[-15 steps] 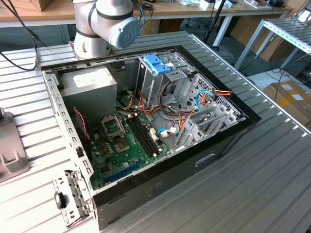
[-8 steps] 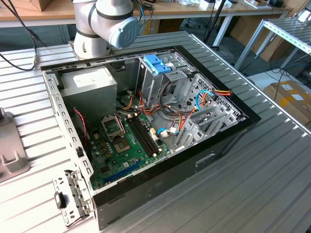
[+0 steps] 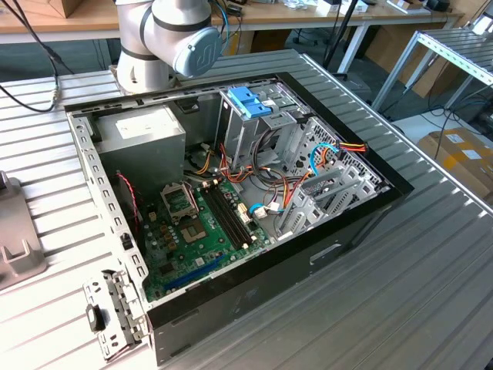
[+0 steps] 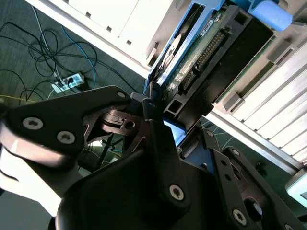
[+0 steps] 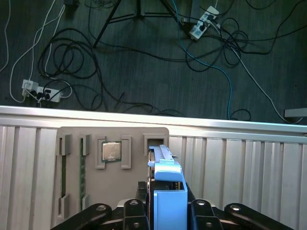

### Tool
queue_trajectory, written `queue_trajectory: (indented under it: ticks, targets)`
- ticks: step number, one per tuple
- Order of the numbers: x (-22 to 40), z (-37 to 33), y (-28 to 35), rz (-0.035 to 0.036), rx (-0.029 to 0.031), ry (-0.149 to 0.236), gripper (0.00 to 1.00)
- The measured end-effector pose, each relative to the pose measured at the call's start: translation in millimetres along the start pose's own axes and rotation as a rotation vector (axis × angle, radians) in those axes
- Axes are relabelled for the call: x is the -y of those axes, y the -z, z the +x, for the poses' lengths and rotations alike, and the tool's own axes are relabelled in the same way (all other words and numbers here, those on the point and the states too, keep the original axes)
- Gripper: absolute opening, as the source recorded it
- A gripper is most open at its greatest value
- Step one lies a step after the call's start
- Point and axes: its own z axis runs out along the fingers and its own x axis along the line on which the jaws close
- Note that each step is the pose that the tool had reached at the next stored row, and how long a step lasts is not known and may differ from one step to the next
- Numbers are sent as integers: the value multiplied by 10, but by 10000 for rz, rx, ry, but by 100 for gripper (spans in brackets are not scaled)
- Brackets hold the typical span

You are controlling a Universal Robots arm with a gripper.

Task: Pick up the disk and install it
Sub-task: 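Pick up the disk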

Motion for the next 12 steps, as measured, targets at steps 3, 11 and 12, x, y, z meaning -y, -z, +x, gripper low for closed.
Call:
queue_trajectory:
  ticks: [3,11,12]
  targets:
    - [-1,-1,17,0,1,0,37]
    - [-2,-1,52,1,0,0,37]
    - [-3,-2,58,0,0,0,37]
